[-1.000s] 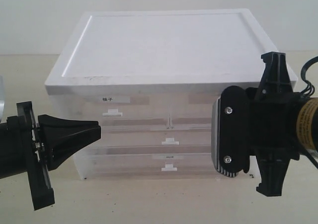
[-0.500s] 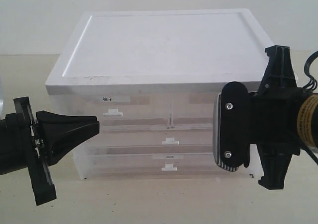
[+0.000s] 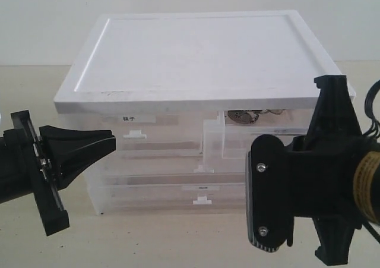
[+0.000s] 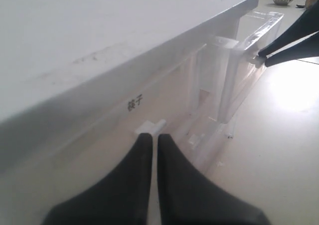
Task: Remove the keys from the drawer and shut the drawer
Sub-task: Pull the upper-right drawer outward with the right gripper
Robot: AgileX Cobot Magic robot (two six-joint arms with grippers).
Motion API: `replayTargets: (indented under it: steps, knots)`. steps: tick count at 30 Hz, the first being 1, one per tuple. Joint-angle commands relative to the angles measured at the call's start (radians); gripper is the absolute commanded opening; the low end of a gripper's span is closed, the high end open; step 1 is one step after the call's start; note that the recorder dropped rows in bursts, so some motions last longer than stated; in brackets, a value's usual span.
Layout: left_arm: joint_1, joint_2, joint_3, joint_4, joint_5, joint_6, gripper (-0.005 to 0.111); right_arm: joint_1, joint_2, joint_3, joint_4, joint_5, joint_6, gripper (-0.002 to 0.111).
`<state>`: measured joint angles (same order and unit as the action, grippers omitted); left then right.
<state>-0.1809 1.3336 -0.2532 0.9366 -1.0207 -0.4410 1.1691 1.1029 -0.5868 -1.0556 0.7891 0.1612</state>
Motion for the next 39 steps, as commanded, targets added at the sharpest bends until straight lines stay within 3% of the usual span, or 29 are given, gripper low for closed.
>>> replayTargets:
  steps: [1, 11, 16, 18, 21, 23, 31, 39]
  knots:
    - [-0.006, 0.004, 0.003, -0.013, 0.004, 0.005, 0.005, 0.068, -0.053, 0.006, 0.052, 0.062, 0.065, 0.0]
    - [-0.006, 0.004, 0.003, -0.008, 0.004, 0.005, 0.005, 0.11, -0.178, 0.006, 0.246, 0.134, 0.003, 0.0]
    - [-0.006, 0.004, 0.003, -0.006, -0.002, 0.005, 0.005, 0.107, -0.239, 0.005, 0.214, 0.142, 0.096, 0.001]
    - [-0.006, 0.004, 0.003, -0.006, -0.002, 0.005, 0.005, 0.107, -0.256, -0.013, 0.198, 0.172, 0.136, 0.01]
    - [-0.006, 0.004, 0.003, -0.006, -0.003, 0.005, 0.005, 0.107, -0.257, -0.057, 0.196, 0.191, 0.145, 0.036]
    - [-0.006, 0.004, 0.003, -0.006, -0.003, 0.005, 0.005, 0.107, -0.255, -0.079, 0.185, 0.174, 0.155, 0.047]
    - [-0.006, 0.004, 0.003, 0.002, -0.001, 0.005, 0.005, 0.107, -0.228, -0.085, 0.126, 0.167, 0.016, 0.05]
    - [-0.006, 0.004, 0.003, 0.021, -0.001, 0.005, 0.005, 0.106, -0.172, -0.085, 0.092, 0.178, 0.011, 0.054]
